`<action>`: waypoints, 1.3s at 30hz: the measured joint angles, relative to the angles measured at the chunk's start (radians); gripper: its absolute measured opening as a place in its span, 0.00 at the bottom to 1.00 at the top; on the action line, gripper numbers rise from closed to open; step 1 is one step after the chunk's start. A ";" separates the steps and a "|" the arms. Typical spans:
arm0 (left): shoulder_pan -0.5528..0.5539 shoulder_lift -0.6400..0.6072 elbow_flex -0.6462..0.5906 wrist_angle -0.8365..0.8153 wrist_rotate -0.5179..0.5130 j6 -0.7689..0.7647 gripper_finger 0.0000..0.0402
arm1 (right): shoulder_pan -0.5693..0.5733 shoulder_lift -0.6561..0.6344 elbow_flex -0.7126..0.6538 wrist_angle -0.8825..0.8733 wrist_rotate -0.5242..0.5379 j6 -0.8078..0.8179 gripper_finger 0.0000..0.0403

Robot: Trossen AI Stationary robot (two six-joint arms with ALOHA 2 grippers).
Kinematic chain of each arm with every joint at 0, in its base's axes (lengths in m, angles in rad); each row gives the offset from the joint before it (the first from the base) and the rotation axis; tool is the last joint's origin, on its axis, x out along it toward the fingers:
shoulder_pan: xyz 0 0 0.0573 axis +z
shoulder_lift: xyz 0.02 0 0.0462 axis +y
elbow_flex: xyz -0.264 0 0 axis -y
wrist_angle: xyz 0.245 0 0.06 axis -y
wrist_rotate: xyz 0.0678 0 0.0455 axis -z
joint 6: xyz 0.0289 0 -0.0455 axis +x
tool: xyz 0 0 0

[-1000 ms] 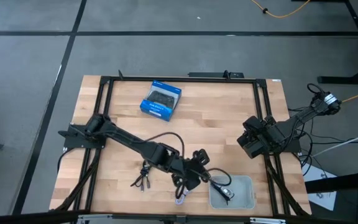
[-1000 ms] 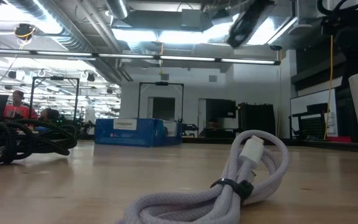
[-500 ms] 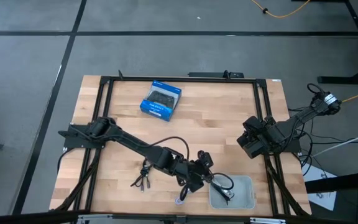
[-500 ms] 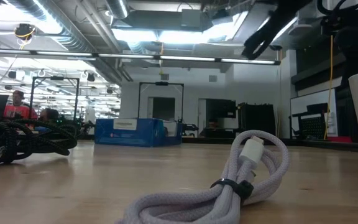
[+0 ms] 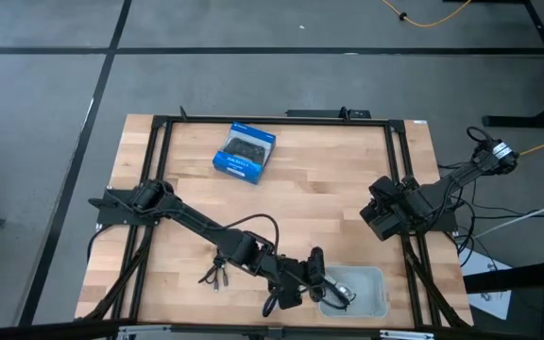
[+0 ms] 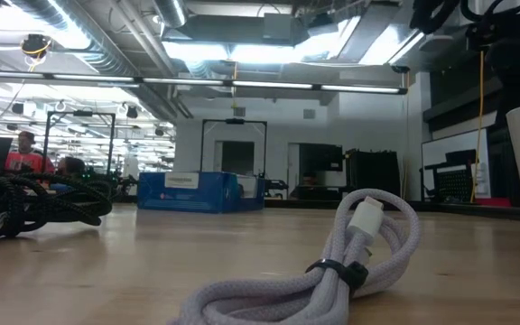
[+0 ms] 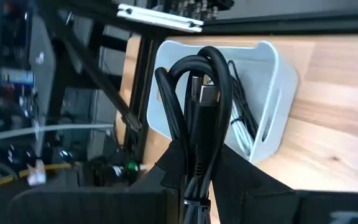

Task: Pick and place USB-C Cables
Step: Put the top black charger cable into the white bin

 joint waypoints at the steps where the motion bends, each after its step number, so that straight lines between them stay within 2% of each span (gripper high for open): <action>1: -0.002 0.000 0.000 -0.001 0.001 0.028 0.11 | 0.000 0.000 0.000 0.000 0.000 0.000 0.57; 8: -0.015 0.000 0.000 0.000 0.001 0.152 0.11 | 0.000 0.000 0.000 0.000 0.000 -0.001 0.57; 13: -0.018 0.000 0.000 0.010 0.001 0.140 0.11 | 0.000 0.000 0.000 0.000 0.000 -0.004 0.57; 16: -0.014 0.000 0.000 0.013 0.002 0.015 0.11 | 0.000 0.000 0.000 0.000 0.000 -0.004 0.57; 23: 0.030 0.000 0.000 0.006 0.001 -0.381 0.11 | 0.000 0.000 0.000 0.000 0.000 -0.003 0.57; 30: 0.096 0.000 0.000 0.004 0.092 -0.602 0.11 | 0.000 0.000 0.000 0.000 0.000 -0.003 0.57; 39: 0.166 0.000 0.000 -0.020 0.108 -0.845 0.11 | 0.000 0.000 0.000 0.000 0.000 -0.003 0.57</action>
